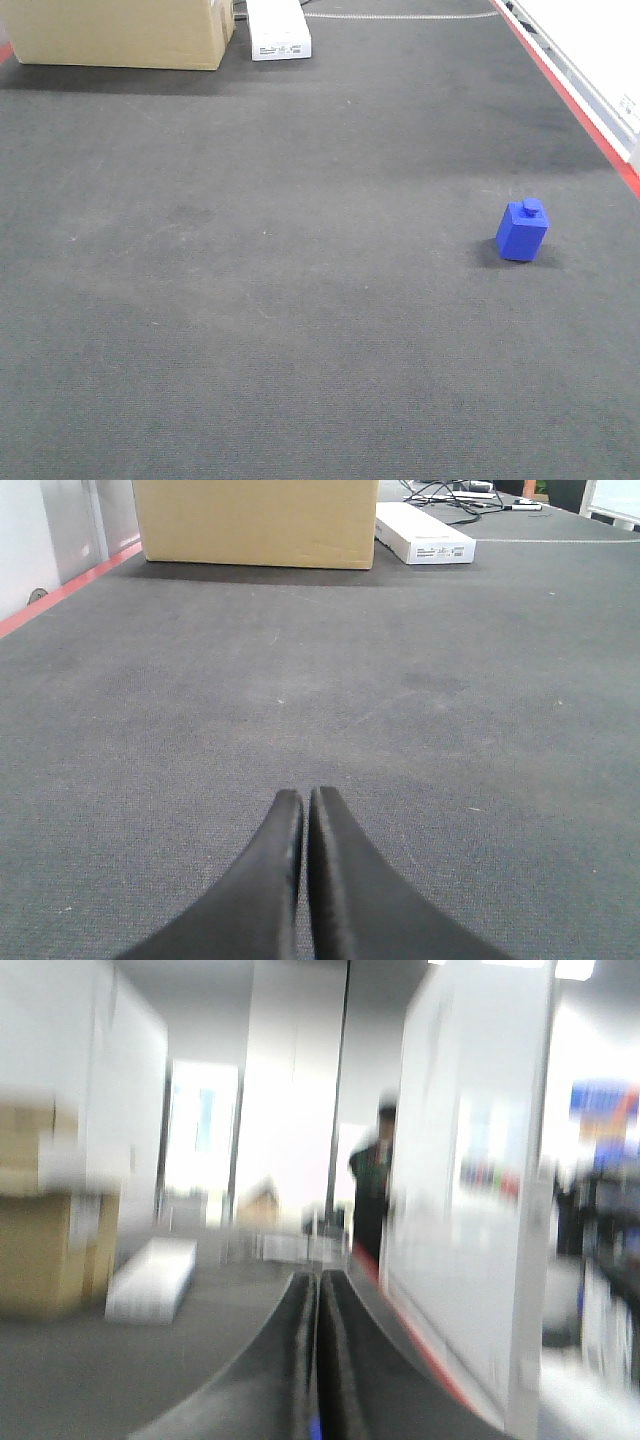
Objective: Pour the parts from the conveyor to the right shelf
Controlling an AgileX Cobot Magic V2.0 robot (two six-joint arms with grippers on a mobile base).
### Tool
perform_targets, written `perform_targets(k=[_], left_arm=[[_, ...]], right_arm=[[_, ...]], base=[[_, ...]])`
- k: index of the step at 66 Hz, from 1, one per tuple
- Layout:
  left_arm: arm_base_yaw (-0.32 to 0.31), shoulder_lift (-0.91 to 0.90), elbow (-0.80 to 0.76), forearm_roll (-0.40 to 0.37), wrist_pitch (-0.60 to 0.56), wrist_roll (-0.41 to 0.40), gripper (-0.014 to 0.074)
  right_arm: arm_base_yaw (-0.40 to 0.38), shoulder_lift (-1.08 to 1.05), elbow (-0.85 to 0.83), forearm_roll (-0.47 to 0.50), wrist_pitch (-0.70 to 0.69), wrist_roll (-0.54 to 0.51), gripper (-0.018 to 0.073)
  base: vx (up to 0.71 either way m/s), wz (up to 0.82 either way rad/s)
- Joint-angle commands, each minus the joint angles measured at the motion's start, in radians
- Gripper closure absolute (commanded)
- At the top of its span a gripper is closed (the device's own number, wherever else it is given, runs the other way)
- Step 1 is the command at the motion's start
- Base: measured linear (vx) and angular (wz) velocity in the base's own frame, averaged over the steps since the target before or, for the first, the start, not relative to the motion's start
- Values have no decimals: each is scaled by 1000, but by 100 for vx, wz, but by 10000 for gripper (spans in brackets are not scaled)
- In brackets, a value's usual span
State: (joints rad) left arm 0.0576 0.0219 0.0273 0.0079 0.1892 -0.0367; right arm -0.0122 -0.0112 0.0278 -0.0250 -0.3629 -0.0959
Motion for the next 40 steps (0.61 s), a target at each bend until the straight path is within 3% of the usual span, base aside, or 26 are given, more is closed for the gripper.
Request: perform_targets(k=[1,12,26,35,40], left_arm=[[-1,13,-19,-8,-70,-8,602],[-1,13,-19,-8,-70,-8,602],[-1,13,-19,-8,-70,-8,602],[-1,13,-19,-8,-70,-8,602],[-1,13,-19,-8,-70,-8,602]], right_arm=[[-1,0,-72,-5,-161,19,568],[-1,21,-350,-16,-49,50,565],[-1,242,-700,-15,296,47,564],[-1,429,-820,-15,526,47,548],[-1,515,-846,-10,572,47,518]], base=[[0,0],[0,0],[0,0],[0,0],[0,0]])
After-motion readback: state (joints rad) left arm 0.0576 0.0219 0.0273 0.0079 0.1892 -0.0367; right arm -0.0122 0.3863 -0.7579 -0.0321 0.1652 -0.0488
